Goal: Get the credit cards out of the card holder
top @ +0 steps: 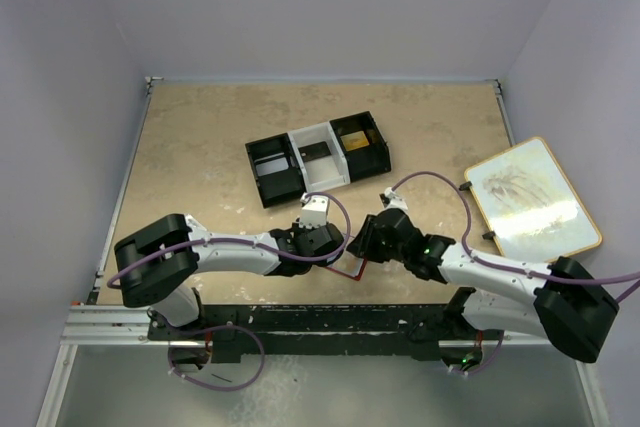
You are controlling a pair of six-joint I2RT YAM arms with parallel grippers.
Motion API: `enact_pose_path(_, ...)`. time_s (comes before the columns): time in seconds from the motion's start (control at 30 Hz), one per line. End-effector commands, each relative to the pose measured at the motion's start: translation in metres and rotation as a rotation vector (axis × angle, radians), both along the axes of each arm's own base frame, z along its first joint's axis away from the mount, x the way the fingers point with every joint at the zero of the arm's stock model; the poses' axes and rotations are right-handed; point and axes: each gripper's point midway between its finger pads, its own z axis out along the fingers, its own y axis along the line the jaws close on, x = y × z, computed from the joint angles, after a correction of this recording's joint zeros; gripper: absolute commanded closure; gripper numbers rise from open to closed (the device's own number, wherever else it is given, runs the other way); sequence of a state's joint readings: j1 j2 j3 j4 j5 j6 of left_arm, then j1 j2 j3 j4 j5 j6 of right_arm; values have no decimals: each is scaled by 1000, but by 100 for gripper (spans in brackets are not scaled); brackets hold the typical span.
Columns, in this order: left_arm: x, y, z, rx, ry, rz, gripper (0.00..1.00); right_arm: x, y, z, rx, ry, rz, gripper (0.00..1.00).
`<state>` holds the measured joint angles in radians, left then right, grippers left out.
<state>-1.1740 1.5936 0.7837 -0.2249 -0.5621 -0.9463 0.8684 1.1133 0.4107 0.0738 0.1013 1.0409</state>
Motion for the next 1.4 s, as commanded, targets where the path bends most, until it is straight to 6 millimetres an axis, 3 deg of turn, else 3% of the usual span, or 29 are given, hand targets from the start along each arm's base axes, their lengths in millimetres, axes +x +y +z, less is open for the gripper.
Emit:
enact_pose_path(0.0,-16,-1,-13,28,73,-45,72,8,-9,5,-45,-8,-61,66)
enact_pose_path(0.17,-15,-4,-13,25,73,-49,72,-13,-13,-11,-10,56,-33,65)
enact_pose_path(0.7,-15,-2,-13,24,71,-46,73,-12,-4,-28,3,91,-27,64)
enact_pose_path(0.97,-16,-2,-12,23,71,-48,73,-4,6,-9,80,56,-45,65)
enact_pose_path(1.13,-17,-1,-14,26,73,-50,73,9,7,6,30,3,-46,66)
enact_pose_path(1.37,-16,-3,-14,27,74,-52,73,16,5,9,-51,-13,-28,69)
